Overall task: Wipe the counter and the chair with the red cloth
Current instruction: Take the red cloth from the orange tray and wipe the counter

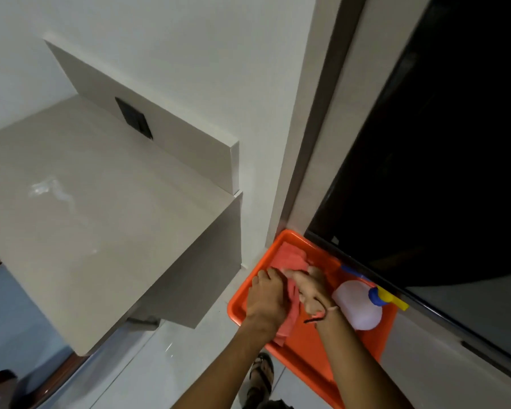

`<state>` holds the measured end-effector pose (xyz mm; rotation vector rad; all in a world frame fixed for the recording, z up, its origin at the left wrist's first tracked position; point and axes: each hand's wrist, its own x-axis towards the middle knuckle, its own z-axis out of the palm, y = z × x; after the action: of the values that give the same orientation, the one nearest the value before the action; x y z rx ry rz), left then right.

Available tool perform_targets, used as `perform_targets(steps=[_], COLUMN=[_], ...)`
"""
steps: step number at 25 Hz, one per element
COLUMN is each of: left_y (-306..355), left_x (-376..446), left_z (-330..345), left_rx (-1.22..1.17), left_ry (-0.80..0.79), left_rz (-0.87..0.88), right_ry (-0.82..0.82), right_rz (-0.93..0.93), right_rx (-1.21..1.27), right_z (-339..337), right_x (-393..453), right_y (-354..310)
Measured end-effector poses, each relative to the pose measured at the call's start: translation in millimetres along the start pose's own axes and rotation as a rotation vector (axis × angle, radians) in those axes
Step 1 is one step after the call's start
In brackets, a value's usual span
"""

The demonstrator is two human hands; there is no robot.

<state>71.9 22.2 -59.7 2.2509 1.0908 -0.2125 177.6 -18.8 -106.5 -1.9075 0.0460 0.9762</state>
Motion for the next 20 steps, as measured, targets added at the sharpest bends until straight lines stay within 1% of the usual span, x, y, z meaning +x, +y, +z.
perform_targets(steps=[1, 3, 6, 7, 8, 10, 11, 12, 13, 14, 15, 17, 18, 20], left_y=[-7.2, -24.9, -56.0, -69.9, -86.9, -128.8, -152.6, -178.5, -203.8, -231.6, -256.7, -301.7, -320.8, -361.7], left_x=[-3.6, -14.3, -33.3, -38.9, -42.4, -49.8, -53.1, -56.6, -59.3, -61.6, -60.6, -52.2, -47.0, -38.5], left_z=[-7.5, -28.2, -73.9, -91.9, -109.8, -148.0, -164.4, -178.6, -188.7, -197.7, -202.1, -202.2, -197.5, -187.1], left_rx=[-0.074, -0.289, -0.767, -0.883, -0.964, -1.035, -1.027, -1.003, -0.957, -0.897, -0.825, -0.686, -0.605, -0.33], left_ry=[-0.014, -0.026, -0.092, -0.127, -0.171, -0.226, -0.206, -0.152, -0.076, 0.023, 0.121, 0.257, 0.279, 0.304], left_rz=[0.04, 0.116, 0.118, 0.097, 0.085, 0.087, 0.076, 0.037, -0.022, -0.079, -0.114, -0.118, -0.096, -0.063], right_ry=[-0.097, -0.291, -0.633, -0.712, -0.744, -0.822, -0.861, -0.874, -0.875, -0.843, -0.755, -0.463, -0.326, -0.117], right_rz=[0.078, 0.108, 0.105, 0.109, 0.11, 0.048, -0.013, -0.079, -0.138, -0.181, -0.228, -0.358, -0.428, -0.578], right_rx=[0.127, 0.35, 0.624, 0.665, 0.697, 0.693, 0.63, 0.55, 0.464, 0.37, 0.265, -0.006, -0.176, -0.524], right_z=[-7.5, -23.8, -20.7, -8.4, 8.1, 52.9, 79.1, 108.6, 138.5, 173.8, 207.3, 268.2, 293.3, 335.8], right_x=[-6.9, -21.8, -58.7, -71.4, -81.2, -95.0, -100.2, -106.1, -109.7, -111.4, -110.0, -107.9, -109.4, -113.9], right_y=[1.7, 0.9, -23.5, -36.1, -49.2, -69.0, -76.2, -81.9, -83.8, -83.6, -82.1, -79.0, -75.5, -61.8])
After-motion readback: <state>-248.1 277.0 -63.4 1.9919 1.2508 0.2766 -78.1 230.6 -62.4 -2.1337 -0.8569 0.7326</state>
